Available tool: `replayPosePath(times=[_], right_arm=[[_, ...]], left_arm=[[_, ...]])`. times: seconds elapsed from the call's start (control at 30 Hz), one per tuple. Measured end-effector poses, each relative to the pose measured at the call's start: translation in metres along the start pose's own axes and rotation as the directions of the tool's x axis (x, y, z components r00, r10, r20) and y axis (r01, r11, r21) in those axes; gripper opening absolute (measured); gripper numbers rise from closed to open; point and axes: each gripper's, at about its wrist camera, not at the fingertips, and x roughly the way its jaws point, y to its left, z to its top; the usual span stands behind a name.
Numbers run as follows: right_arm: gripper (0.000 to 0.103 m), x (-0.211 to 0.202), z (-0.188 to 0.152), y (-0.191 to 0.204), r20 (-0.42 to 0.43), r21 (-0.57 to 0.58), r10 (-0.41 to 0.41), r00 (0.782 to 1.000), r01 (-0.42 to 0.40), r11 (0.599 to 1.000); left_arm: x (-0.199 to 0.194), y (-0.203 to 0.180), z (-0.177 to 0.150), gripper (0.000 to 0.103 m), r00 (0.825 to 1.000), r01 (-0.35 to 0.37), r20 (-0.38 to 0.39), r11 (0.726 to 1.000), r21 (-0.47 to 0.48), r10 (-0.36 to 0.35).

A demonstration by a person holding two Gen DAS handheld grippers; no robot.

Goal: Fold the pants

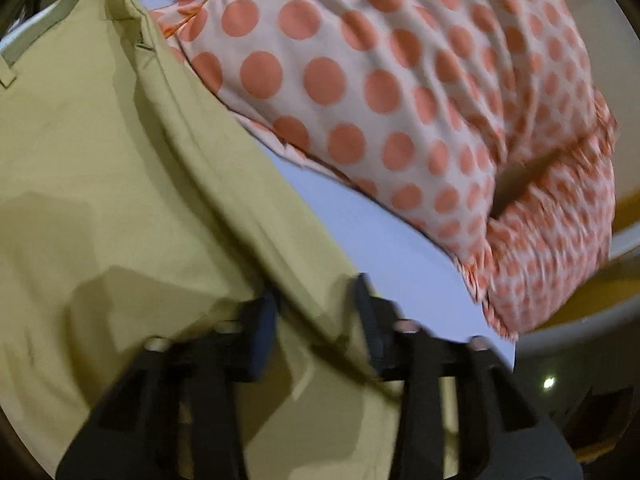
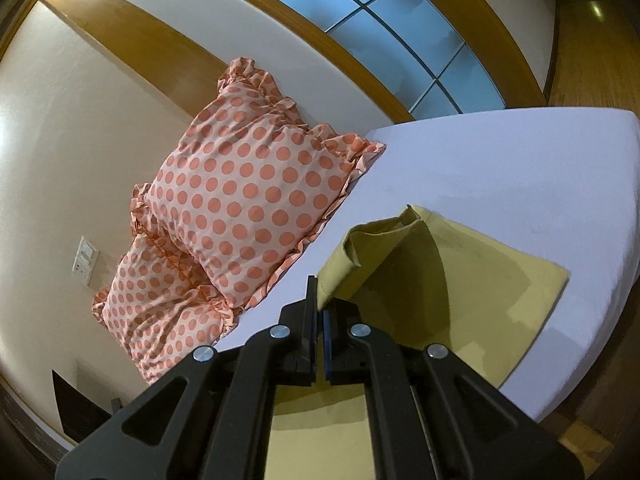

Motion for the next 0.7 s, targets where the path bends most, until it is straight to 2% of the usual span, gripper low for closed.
replayPosePath(times=[0.03,0.1,0.2,0.27,0.37,0.5,0.63,0.7], right_arm=[[0.002,0.002,0.001,0.001,0.0,-0.004,0.001,1.0,-0.001,1.0],[0.002,0.006,0.004,0.001,0.004,-0.01,0.003,1.0,-0.003,1.0],[0.002,-0.003,0.01,-0.002,0.043,-0.012,0.005,0.999,-0.004,1.0],[0.002,-0.016,0.012,-0.008,0.075,-0.015,-0.005,0.997,0.006,1.0],[0.002,-0.029,0.008,-0.021,0.09,-0.023,-0.053,0.995,0.055,0.998],[0.002,-0.029,-0.003,-0.045,0.052,-0.004,-0.125,0.991,0.126,0.992],[0.002,-0.03,-0.01,-0.049,0.048,-0.05,-0.184,0.982,0.186,0.981],[0.011,-0.032,-0.011,-0.047,0.045,-0.074,-0.215,0.975,0.218,0.973]], left_arm=[[-0.002,0.001,0.003,0.004,1.0,0.016,0.011,1.0,-0.009,-0.016],[-0.017,-0.001,0.001,0.004,0.998,0.039,0.044,0.999,0.016,-0.04],[-0.073,-0.012,-0.032,0.004,0.988,0.052,0.137,0.99,0.135,-0.071],[-0.117,-0.011,-0.075,0.004,0.976,0.065,0.19,0.976,0.209,-0.105],[-0.158,0.007,-0.147,0.005,0.967,0.035,0.233,0.962,0.272,-0.101],[-0.173,0.057,-0.219,0.005,0.968,0.083,0.217,0.976,0.204,-0.127],[-0.171,0.086,-0.253,0.005,0.964,0.087,0.238,0.985,0.152,-0.122],[-0.169,0.098,-0.26,0.007,0.965,0.098,0.229,0.987,0.129,-0.126]])
